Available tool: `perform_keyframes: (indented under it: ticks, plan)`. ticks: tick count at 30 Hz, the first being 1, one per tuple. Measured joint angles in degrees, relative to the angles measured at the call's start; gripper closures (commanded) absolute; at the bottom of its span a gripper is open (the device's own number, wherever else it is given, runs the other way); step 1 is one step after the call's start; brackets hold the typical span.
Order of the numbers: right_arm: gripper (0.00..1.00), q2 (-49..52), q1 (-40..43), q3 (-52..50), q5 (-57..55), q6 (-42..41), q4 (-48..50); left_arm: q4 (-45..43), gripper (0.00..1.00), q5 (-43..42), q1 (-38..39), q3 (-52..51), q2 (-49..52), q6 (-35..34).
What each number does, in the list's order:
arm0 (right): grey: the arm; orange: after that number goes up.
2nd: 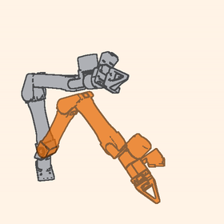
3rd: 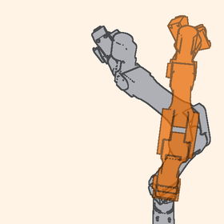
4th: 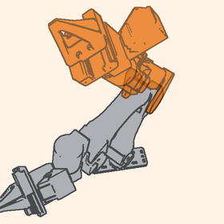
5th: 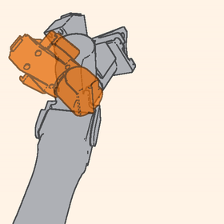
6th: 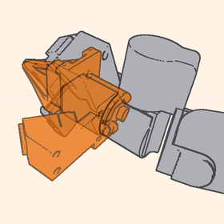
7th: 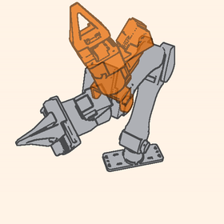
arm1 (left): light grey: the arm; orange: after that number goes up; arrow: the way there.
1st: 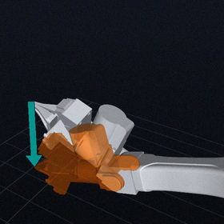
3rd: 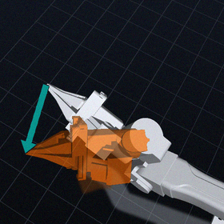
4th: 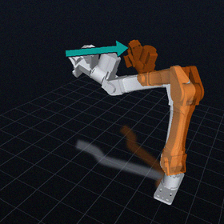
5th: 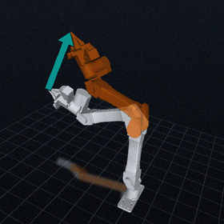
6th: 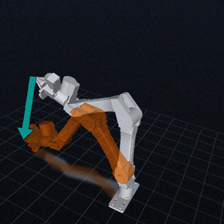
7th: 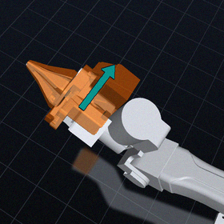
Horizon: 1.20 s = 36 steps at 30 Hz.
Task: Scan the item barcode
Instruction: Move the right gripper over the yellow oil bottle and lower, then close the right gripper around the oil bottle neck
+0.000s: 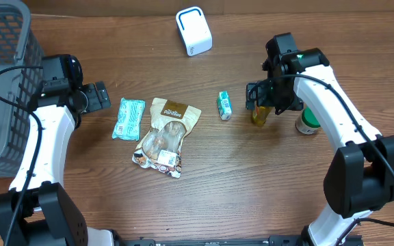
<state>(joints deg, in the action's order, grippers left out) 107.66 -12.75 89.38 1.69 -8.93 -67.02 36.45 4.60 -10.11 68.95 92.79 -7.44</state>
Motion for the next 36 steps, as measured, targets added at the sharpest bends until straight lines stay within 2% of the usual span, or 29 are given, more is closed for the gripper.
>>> perform_keyframes:
  ticks: [8,13,24,28,31,36]
  plan:
    - [0.02,0.00,0.00,0.00,-0.70,0.02,1.95,0.00,0.01,0.00,0.00,0.00,0.00,0.00]
    - [0.13,0.00,0.00,0.00,-1.31,0.02,1.92,0.00,0.01,0.00,0.00,0.00,0.00,-0.02]
    - [0.25,0.35,0.00,0.00,-1.75,0.11,1.92,0.00,0.00,0.00,0.00,0.00,0.00,-0.02]
    - [0.39,0.37,0.00,0.00,-1.88,0.37,1.84,0.00,0.00,0.00,0.00,0.00,0.00,-0.02]
    - [0.39,0.37,0.00,0.00,-1.92,0.11,1.81,0.00,0.00,0.00,0.00,0.00,0.00,-0.02]
    - [0.47,0.37,0.00,0.00,-1.92,0.02,1.86,0.00,0.00,0.00,0.00,0.00,0.00,-0.02]
